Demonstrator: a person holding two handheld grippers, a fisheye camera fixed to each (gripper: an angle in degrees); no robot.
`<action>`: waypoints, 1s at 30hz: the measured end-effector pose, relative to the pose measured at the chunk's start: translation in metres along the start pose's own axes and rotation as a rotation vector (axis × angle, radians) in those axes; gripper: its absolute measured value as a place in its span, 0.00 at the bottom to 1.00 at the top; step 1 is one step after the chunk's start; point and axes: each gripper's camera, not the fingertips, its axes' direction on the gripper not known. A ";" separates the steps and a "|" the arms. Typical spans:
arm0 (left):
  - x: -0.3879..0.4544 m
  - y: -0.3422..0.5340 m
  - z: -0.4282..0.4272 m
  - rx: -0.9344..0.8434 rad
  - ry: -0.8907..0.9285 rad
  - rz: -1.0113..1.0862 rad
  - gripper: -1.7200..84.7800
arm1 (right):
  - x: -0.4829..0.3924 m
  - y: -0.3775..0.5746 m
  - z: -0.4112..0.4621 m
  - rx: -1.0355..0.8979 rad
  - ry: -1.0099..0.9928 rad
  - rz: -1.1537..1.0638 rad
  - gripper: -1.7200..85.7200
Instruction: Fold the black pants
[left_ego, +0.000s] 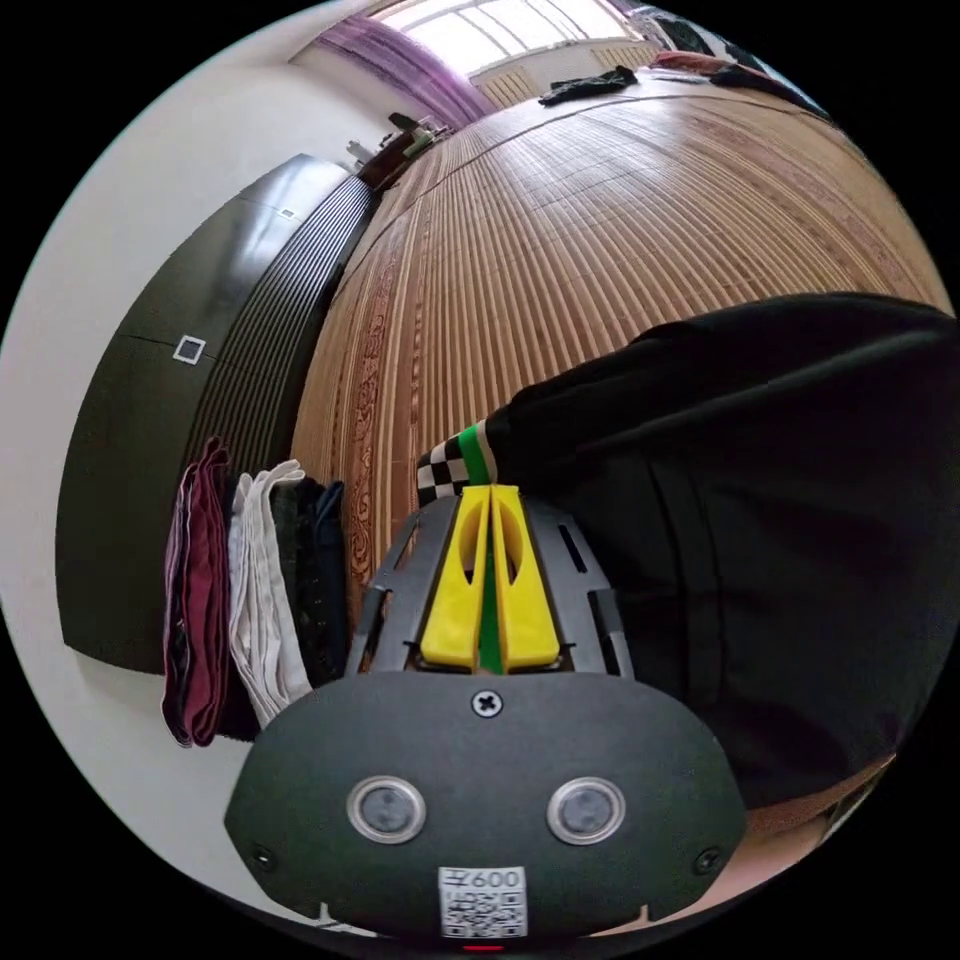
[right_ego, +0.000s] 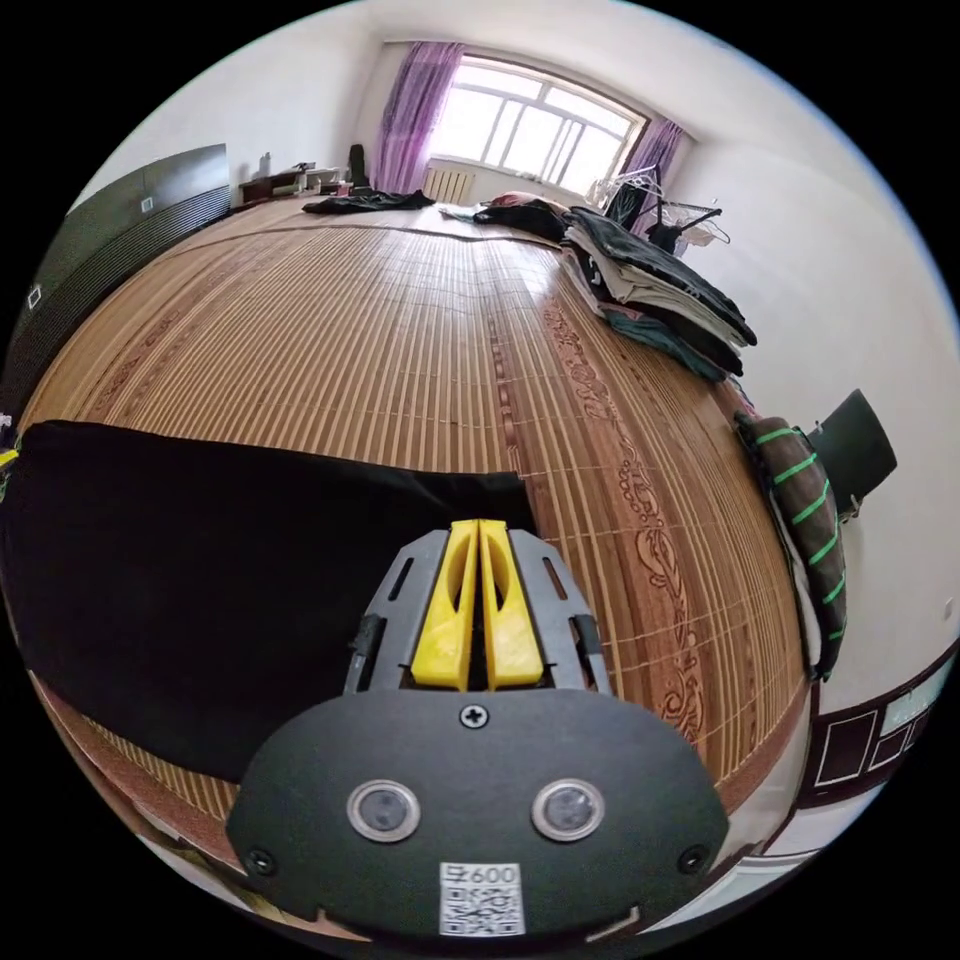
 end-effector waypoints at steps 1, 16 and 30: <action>0.007 -0.001 -0.007 0.040 -0.033 0.028 0.03 | -0.001 0.003 0.007 -0.001 0.006 -0.014 0.01; -0.026 -0.055 -0.123 0.217 0.344 0.000 0.03 | -0.262 0.004 0.000 0.152 -0.782 -0.440 0.01; -0.066 0.054 -0.189 0.276 0.455 -0.023 0.03 | -0.426 -0.024 0.087 -0.033 -0.947 -0.348 0.01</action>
